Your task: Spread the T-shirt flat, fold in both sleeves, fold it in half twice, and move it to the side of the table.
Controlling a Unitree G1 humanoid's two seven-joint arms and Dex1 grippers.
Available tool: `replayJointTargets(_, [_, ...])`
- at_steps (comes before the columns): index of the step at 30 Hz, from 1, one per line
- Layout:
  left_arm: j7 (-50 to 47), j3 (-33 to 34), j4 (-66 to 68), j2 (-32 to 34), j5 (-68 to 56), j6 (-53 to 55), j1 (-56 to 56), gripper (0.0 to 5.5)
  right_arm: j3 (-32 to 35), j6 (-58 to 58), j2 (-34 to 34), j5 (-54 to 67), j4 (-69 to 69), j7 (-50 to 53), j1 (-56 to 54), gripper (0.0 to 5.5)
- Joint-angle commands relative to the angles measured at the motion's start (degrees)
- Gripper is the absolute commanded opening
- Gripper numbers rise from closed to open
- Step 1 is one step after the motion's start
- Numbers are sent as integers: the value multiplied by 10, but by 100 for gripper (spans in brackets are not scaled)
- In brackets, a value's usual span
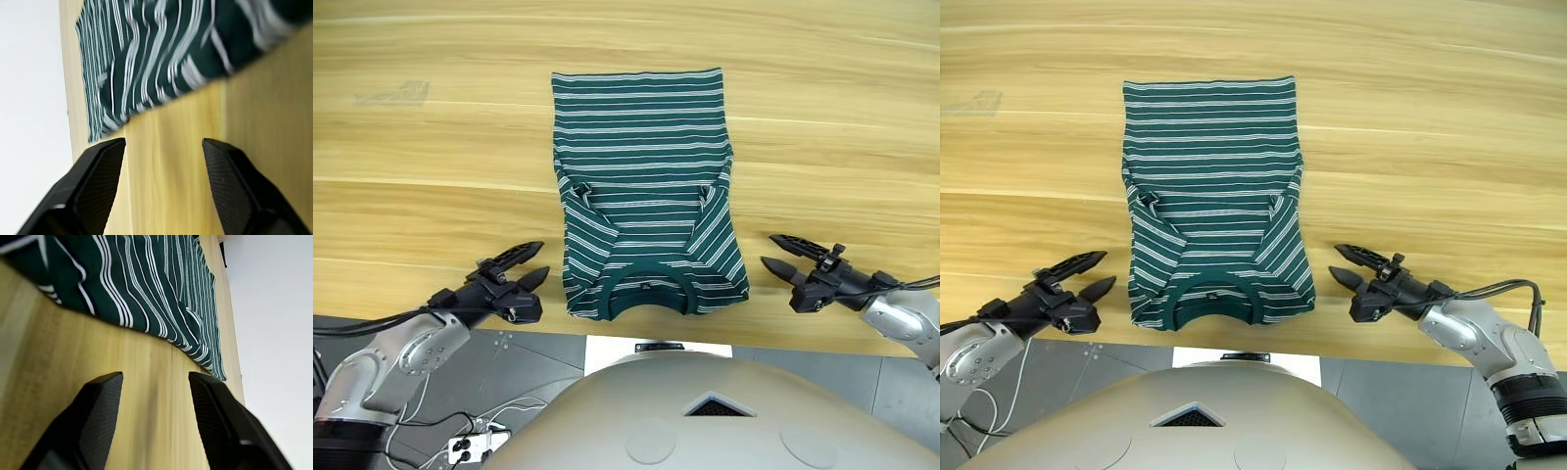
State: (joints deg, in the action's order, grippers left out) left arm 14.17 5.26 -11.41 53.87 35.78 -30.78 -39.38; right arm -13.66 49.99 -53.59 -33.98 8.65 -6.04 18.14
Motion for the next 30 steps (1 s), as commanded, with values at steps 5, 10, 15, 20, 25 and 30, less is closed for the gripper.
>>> replayJointTargets(5, [133, -72, -91, 68, 6, -49, -65, 294, -38, 5, -53, -16, -42, -102, 29, 251])
replayJointTargets(10, [188, -139, -92, 73, -17, -73, 17, 294, -51, 12, -66, 6, -72, -141, 20, 251])
replayJointTargets(15, [204, -189, -50, 53, -14, -80, 83, 294, -53, 13, -66, 19, -88, -155, 31, 251])
replayJointTargets(20, [191, -209, -11, 40, -5, -77, 116, 294, -66, 9, -45, 15, -78, -157, 20, 251])
replayJointTargets(25, [165, -195, 13, 41, -11, -65, 116, 294, -70, 11, -42, 12, -65, -152, 19, 251])
replayJointTargets(30, [146, -140, -13, 68, -49, -60, 34, 294, -63, 10, -52, 16, -63, -154, 21, 251])
